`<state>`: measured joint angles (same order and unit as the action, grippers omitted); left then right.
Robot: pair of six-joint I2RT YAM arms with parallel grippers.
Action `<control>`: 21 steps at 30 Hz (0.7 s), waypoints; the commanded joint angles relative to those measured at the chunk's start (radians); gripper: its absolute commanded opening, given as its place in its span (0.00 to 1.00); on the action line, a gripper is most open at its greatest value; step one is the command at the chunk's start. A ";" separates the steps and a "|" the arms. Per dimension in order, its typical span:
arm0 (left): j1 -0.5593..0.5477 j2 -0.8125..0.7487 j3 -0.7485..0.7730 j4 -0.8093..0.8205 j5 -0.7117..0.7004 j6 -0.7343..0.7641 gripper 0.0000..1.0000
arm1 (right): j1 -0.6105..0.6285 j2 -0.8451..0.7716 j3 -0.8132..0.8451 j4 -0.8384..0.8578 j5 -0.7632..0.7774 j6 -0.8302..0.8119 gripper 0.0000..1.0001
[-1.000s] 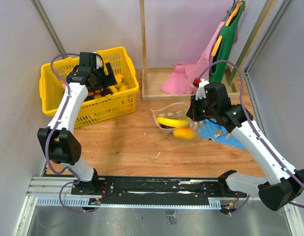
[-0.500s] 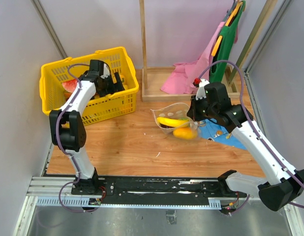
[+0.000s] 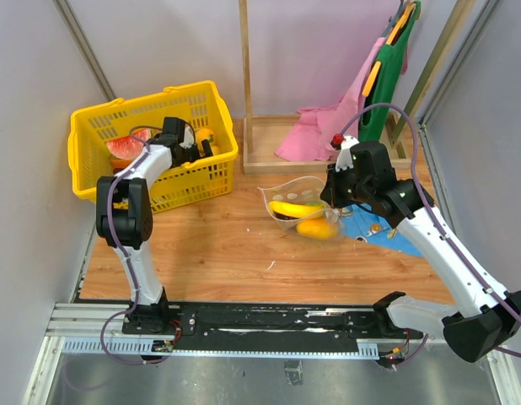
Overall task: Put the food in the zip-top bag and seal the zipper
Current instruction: Pick up the fake vegetable from the bin.
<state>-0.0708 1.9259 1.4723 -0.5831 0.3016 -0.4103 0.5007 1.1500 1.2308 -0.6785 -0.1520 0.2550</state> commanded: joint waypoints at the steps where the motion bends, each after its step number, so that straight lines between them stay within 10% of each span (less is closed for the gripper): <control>1: 0.006 0.037 -0.018 0.033 0.014 -0.006 0.87 | -0.015 -0.005 -0.001 0.006 0.018 -0.014 0.01; 21: 0.006 -0.125 0.046 -0.033 -0.157 0.031 0.43 | -0.014 -0.009 0.002 0.003 0.015 -0.005 0.01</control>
<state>-0.0677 1.8896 1.4647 -0.5930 0.2188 -0.4068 0.5007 1.1500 1.2308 -0.6785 -0.1520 0.2554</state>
